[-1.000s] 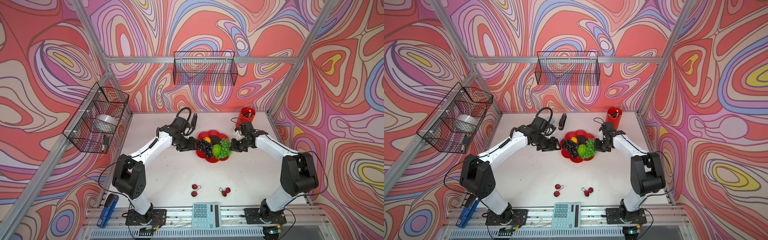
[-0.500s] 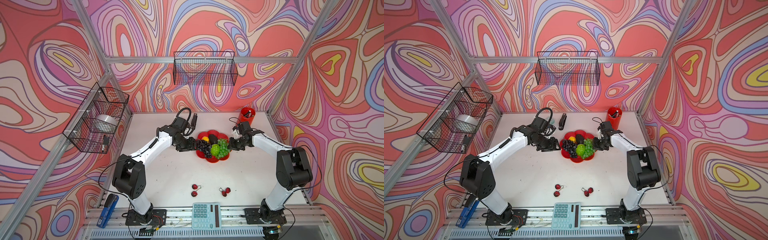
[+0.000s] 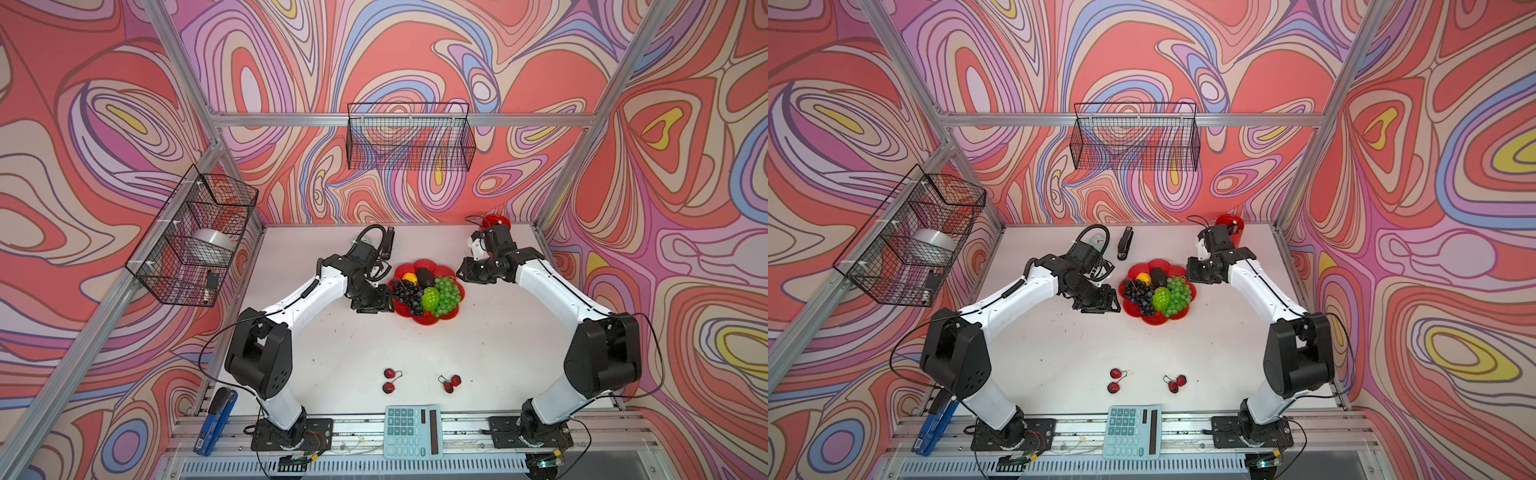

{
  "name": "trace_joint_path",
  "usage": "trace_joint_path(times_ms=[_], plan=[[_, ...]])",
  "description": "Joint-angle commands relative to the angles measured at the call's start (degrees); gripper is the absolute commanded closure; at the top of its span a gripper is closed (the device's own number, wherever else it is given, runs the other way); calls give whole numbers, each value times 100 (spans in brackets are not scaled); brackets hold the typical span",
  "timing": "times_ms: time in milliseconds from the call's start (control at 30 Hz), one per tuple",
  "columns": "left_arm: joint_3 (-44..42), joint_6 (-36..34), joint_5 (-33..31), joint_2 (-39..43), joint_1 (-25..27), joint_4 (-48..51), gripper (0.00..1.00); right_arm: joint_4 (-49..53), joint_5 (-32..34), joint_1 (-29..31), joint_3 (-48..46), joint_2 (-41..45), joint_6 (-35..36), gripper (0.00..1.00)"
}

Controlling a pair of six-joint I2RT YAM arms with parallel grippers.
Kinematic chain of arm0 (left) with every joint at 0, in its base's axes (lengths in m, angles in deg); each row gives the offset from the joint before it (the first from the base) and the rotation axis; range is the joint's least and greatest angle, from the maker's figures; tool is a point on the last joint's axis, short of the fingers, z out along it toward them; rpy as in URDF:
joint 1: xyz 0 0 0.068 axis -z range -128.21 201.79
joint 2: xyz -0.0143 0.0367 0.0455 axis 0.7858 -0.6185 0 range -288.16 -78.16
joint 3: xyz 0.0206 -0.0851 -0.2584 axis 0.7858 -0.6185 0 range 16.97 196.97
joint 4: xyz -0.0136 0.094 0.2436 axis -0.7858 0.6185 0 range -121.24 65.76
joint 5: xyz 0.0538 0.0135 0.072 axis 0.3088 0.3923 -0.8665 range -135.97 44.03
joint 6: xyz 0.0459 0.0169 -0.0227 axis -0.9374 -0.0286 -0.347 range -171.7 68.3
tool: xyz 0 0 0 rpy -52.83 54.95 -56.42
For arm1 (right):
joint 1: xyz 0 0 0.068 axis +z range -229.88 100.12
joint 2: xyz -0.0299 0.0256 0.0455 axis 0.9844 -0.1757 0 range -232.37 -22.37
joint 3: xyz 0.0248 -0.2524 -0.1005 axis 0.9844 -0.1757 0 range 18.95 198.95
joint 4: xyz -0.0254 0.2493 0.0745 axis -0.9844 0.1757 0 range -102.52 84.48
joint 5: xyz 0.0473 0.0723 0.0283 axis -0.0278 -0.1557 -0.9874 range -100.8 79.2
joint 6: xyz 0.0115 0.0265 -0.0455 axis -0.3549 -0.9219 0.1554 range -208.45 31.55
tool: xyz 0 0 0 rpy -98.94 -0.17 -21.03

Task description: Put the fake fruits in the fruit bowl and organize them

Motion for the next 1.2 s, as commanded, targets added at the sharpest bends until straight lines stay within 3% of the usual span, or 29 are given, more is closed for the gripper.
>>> trace_joint_path(times_ms=[0, 133, 300, 400, 500, 700, 1167], plan=[[-342, -136, -172, 261, 417, 546, 41, 421, 419, 379, -122, 325, -16, 66], [-552, -107, -720, 301, 1139, 860, 41, 164, 453, 620, -683, 768, -287, 65], [-992, 385, -682, 382, 2044, 447, 33, -175, 750, 624, -1287, 1141, -441, 49], [-939, 496, -1141, 145, 2398, 502, 33, -365, 785, 624, -1452, 1187, -473, 48], [-796, 487, -1530, -146, 2479, 548, 38, -497, 786, 617, -1544, 1135, -486, 48], [-671, 430, -1622, -562, 2499, 401, 46, -607, 1072, 619, -1796, 1334, -503, 49], [-753, 501, -1596, -711, 2805, 244, 44, -745, 1293, 621, -2177, 1502, -559, 49]])
